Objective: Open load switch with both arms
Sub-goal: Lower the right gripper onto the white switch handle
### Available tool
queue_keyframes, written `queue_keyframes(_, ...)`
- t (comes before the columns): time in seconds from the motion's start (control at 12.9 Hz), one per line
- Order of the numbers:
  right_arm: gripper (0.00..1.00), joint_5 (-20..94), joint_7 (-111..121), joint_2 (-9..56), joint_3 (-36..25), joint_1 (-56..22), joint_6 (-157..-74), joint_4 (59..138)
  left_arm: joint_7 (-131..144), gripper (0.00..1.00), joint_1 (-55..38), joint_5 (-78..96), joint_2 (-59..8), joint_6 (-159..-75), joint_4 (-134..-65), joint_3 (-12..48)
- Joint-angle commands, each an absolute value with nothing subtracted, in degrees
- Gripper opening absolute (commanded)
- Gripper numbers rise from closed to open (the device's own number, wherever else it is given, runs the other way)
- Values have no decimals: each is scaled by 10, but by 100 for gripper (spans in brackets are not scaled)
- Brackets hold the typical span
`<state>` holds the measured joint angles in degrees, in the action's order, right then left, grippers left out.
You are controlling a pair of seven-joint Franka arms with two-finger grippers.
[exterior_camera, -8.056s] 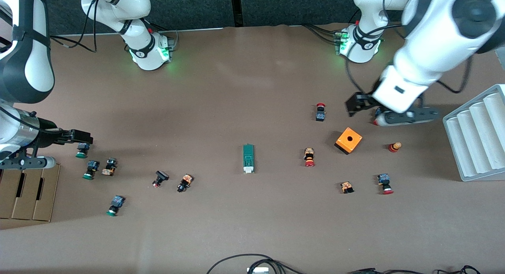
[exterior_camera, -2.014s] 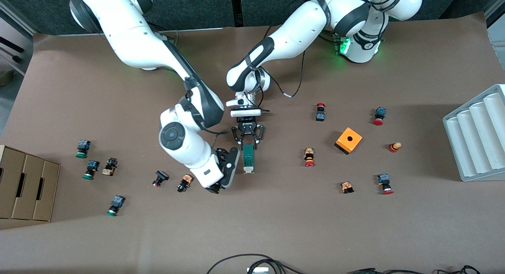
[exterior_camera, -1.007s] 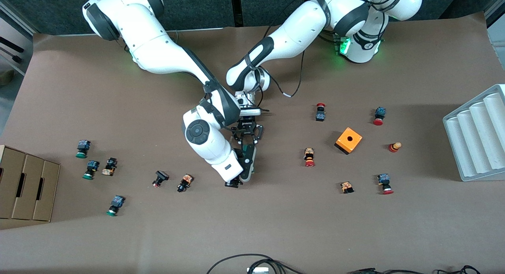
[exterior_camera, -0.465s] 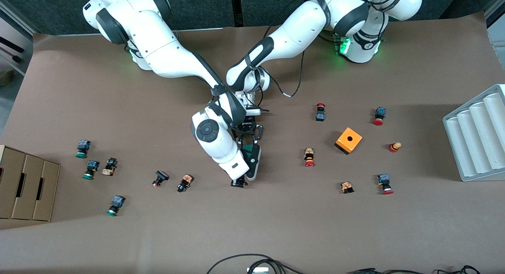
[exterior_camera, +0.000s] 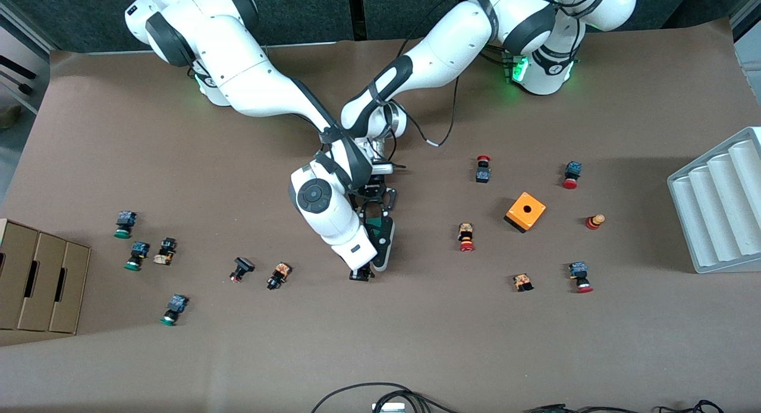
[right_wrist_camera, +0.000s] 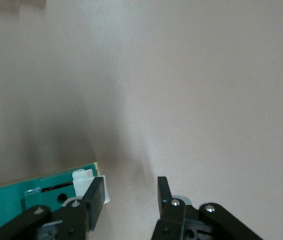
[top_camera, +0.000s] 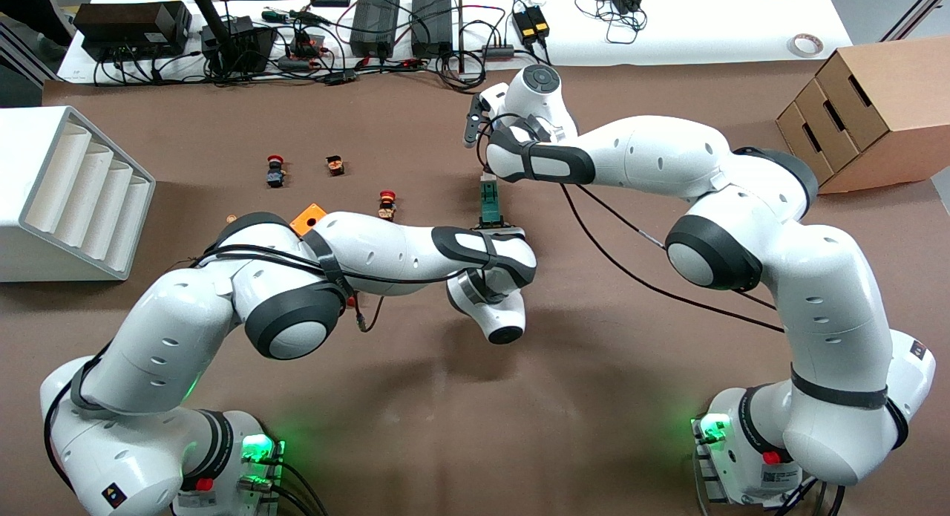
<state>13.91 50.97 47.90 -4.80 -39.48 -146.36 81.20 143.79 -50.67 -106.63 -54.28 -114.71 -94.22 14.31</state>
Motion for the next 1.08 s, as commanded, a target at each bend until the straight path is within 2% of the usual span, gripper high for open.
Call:
queue_keyframes(0.0,50,134,499,492,-55,-400,-1476,803,1451,49,-516,-1074,-541,-1137,-946,138)
queue_keyframes(0.85,49,136,473,483,-55,-400,-1458,820,1449,49,-519,-1074,-541,-1138,-942,138)
queue_keyframes(1.01,46,135,473,483,-54,-400,-1456,820,1449,49,-519,-1075,-541,-1138,-942,138)
